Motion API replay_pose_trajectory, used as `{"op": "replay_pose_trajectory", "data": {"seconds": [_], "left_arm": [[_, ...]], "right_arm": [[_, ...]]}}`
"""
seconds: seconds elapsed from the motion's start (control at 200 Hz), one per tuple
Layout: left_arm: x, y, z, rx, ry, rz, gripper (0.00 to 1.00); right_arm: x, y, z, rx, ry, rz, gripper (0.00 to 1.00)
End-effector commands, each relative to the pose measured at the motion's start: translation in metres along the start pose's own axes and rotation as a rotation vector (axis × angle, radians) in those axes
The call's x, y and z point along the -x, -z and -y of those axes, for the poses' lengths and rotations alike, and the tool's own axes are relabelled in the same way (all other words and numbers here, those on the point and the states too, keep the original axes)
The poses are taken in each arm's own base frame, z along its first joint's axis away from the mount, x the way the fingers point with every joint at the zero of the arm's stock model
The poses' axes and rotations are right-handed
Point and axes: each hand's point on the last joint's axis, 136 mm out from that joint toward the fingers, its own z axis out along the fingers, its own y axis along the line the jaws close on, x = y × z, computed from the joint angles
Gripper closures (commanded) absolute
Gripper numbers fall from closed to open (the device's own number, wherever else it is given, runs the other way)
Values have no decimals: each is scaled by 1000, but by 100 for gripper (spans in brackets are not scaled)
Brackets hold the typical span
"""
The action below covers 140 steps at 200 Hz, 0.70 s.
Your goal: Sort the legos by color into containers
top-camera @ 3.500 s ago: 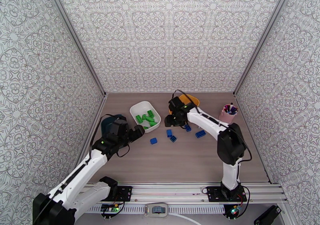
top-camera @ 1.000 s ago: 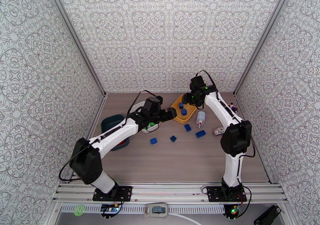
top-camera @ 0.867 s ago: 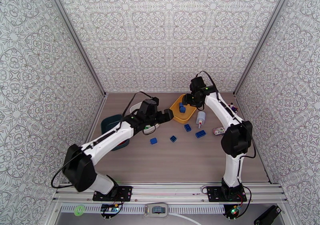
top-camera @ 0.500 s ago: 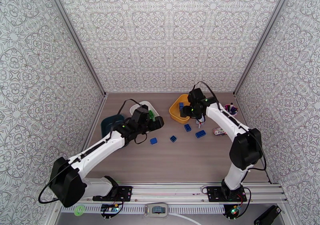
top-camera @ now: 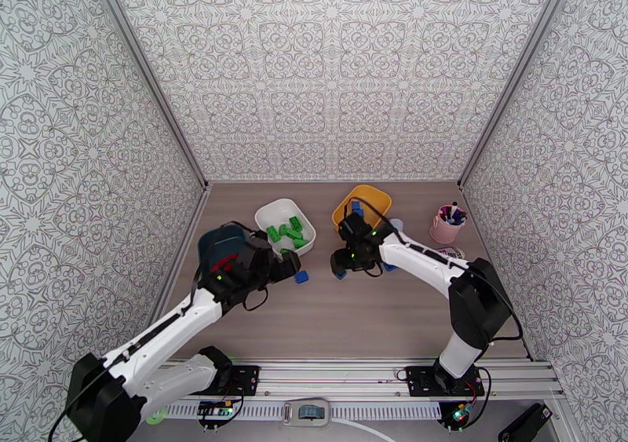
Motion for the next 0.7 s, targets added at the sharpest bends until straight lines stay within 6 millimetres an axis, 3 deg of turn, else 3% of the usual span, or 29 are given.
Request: {"op": "replay_pose_trajectory", "data": {"seconds": [0.0, 0.145, 0.29, 0.48, 0.695], "left_arm": [[-12, 1, -21, 44, 53, -9, 1], [-18, 7, -31, 51, 74, -2, 1], [-18, 9, -33, 48, 81, 5, 1], [-18, 5, -29, 41, 77, -6, 1], [-17, 0, -20, 14, 79, -8, 1]], "right_arm": [[-15, -10, -1, -28, 4, -6, 26], [-38, -28, -8, -46, 40, -57, 25], [-46, -47, -5, -74, 41, -84, 25], [-38, -63, 3, -135, 25, -84, 27], [-25, -65, 6, -157, 16, -71, 31]]}}
